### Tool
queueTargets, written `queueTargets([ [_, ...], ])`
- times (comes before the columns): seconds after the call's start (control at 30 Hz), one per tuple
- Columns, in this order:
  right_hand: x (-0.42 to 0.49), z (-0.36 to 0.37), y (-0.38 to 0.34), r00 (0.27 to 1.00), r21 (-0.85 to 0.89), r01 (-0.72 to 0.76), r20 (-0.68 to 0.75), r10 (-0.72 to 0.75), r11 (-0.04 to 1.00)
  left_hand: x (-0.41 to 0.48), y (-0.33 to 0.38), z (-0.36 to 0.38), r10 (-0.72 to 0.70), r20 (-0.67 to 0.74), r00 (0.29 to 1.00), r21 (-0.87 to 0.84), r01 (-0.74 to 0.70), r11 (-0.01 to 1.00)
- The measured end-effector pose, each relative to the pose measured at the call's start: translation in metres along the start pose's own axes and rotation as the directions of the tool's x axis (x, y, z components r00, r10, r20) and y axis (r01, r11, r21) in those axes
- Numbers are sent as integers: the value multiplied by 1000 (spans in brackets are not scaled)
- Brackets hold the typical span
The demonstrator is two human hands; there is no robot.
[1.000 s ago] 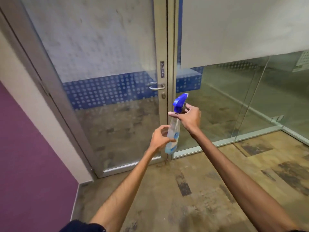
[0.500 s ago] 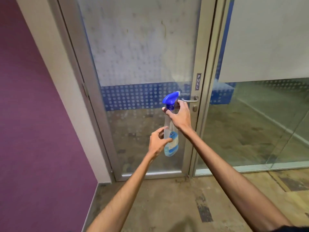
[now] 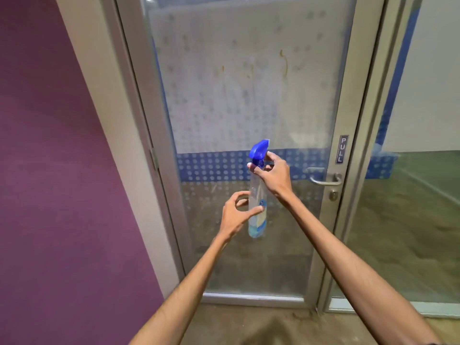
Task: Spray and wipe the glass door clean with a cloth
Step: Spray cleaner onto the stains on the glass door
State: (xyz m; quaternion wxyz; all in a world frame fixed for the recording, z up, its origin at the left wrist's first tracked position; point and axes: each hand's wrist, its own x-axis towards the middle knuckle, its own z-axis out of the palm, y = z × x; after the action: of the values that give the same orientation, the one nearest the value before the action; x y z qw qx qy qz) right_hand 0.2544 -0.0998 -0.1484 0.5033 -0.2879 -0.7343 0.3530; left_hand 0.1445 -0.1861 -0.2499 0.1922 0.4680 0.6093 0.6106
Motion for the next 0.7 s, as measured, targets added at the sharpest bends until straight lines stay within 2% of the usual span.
queueTargets([
  [0.13,36,17,9,999,54,46,25,-47,998,40,1,-12,30,-38,999,-15,-31,999],
  [0.23,58,29,12,998,96,44,49,-49,994,60,-3,-19,7,-121,993,-53,-13,999],
  [0.3,76,37,15,997,121,45,54,-52,992,73,-3,-25,26,-204,979,-1,-27,1000],
  [0.37,94,46,17,997,159,45,62,-56,986,86,-3,-30,73,-325,943,68,-54,996],
  [0.43,109,54,15,994,181,49,86,-65,982,102,-2,-38,121,-470,875,119,-73,990],
  [0.5,123,62,11,988,190,71,122,-95,979,122,-4,-48,155,-543,825,177,-68,982],
  [0.57,136,71,7,983,206,80,147,-111,975,145,-8,-61,220,-539,813,270,-80,959],
  [0.7,165,91,-6,982,272,86,137,-127,958,200,-8,-92,400,-429,810,487,-166,858],
])
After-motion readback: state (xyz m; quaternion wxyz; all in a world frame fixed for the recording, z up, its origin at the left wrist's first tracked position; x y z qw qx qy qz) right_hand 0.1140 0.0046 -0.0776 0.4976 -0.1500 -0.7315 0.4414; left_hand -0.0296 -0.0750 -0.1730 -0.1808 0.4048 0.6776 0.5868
